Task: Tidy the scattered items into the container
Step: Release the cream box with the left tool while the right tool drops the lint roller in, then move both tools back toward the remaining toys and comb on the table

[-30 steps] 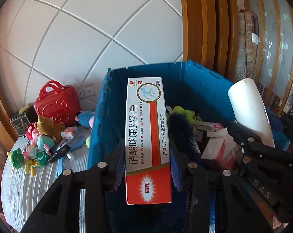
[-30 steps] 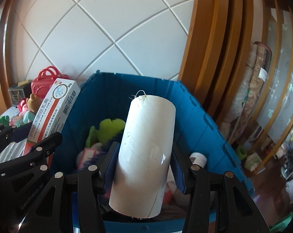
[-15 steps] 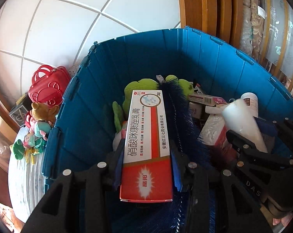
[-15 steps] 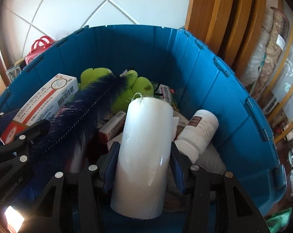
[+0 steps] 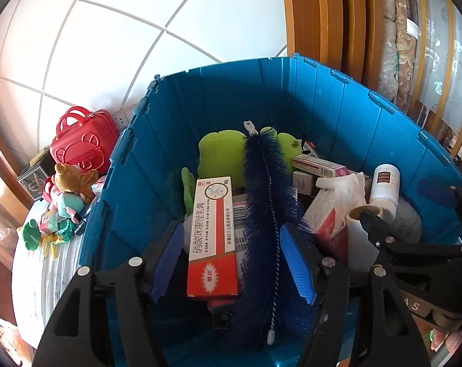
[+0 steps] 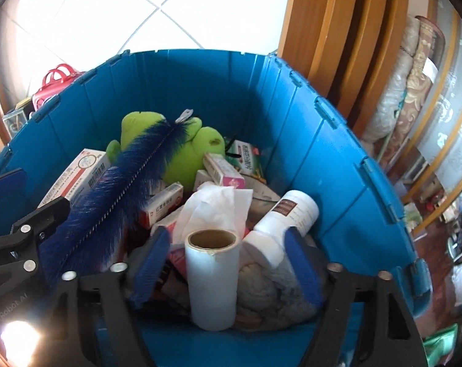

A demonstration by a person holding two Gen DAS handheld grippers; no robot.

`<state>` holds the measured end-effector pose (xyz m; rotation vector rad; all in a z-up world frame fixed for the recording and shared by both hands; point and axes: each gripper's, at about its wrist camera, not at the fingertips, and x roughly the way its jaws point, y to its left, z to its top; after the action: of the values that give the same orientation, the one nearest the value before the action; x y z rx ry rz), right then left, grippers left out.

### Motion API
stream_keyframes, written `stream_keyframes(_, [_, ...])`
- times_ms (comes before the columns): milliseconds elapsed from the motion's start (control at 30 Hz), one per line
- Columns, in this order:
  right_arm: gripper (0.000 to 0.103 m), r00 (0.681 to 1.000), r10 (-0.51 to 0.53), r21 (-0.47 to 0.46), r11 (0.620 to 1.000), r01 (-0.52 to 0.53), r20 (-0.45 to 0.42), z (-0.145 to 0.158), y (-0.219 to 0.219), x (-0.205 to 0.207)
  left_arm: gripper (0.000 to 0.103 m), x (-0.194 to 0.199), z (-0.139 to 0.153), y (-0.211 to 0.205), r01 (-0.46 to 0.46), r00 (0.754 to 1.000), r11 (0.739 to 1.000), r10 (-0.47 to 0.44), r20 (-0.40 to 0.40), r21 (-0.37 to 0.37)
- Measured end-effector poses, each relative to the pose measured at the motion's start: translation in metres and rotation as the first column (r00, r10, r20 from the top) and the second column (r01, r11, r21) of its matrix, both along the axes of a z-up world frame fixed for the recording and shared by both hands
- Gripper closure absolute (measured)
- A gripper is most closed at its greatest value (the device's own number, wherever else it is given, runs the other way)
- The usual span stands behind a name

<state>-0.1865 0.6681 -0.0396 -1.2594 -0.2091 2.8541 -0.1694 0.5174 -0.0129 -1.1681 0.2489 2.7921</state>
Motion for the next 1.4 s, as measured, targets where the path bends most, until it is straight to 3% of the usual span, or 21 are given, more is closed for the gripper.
stream_keyframes(67, [0.007, 1.000, -0.005, 0.004, 1.000, 0.005, -0.020, 0.006, 0.003, 0.006, 0.035, 0.005, 0.004, -0.001, -0.008, 1.000, 1.000, 0.007, -0.017, -0.007])
stream_keyframes(133, [0.000, 0.999, -0.012, 0.001, 1.000, 0.012, -0.038, 0.012, 0.006, 0.012, 0.027, 0.010, 0.007, -0.004, -0.012, 1.000, 1.000, 0.012, -0.028, -0.008])
stream_keyframes(533, [0.000, 0.993, -0.005, -0.037, 0.999, 0.000, -0.118, 0.040, 0.008, 0.047, 0.026, 0.047, 0.032, -0.032, -0.043, 0.994, 0.998, 0.047, -0.097, 0.044])
stream_keyframes(767, [0.000, 0.989, 0.067, -0.064, 0.995, -0.076, -0.133, 0.042, -0.022, 0.063, 0.026, 0.072, 0.039, -0.066, -0.105, 0.986, 0.992, 0.113, -0.127, 0.064])
stream_keyframes(1100, [0.000, 0.969, 0.166, -0.049, 0.983, -0.177, -0.184, 0.054, -0.105, 0.080, 0.026, 0.102, 0.043, -0.152, -0.172, 0.968, 0.980, 0.187, -0.165, 0.100])
stream_keyframes(1400, [0.000, 0.953, 0.226, -0.039, 0.970, -0.239, -0.202, 0.055, -0.243, 0.109, 0.026, 0.143, 0.039, -0.292, -0.221, 0.954, 0.967, 0.241, -0.181, 0.126])
